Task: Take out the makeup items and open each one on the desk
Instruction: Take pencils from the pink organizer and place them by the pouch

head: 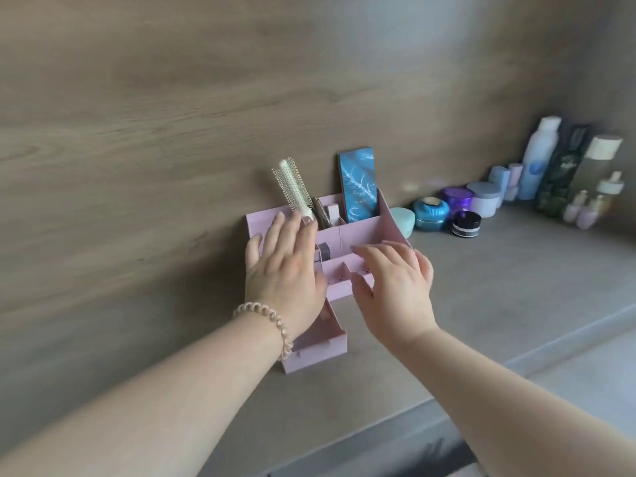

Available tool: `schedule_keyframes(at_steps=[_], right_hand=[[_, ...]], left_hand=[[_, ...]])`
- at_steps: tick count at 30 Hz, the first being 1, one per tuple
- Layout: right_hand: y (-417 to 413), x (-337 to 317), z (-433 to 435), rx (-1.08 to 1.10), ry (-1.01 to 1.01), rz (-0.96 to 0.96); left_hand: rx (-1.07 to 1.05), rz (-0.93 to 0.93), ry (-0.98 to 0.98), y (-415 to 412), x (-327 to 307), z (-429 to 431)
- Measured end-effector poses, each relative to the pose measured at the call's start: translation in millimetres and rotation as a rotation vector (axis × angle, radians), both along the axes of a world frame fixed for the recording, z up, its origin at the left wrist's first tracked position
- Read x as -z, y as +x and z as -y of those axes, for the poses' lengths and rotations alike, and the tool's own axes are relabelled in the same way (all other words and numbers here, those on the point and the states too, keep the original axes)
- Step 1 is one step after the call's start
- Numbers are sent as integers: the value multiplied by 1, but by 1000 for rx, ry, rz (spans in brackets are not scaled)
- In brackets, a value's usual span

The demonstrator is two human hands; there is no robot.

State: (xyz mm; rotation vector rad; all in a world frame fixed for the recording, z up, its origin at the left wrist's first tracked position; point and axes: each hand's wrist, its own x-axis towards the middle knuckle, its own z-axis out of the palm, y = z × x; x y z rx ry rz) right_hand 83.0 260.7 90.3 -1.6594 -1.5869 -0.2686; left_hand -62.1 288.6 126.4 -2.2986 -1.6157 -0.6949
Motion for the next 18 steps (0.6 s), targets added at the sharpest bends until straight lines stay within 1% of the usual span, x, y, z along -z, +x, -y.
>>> schedule_keyframes(at_steps=[3,5,10,12,15,18], right_hand=[[-3,-10,-55,5,-107,-90],[-2,-13,-85,30,-142,-134],[-5,-14,-146,74,-220,-206],[-10,-12,-163,101,-237,-174],[-17,-11,-178,149,-225,-52],[-22,-10,-189,184,-240,56]], left_hand=[[-19,-58,-52,2,3,-38],[-22,-92,-88,7,5,-51],[12,-77,-117,8,10,-63],[24,-63,-111,7,11,-64],[6,-62,-114,7,14,-63],[-11,-17,-94,7,16,-64]])
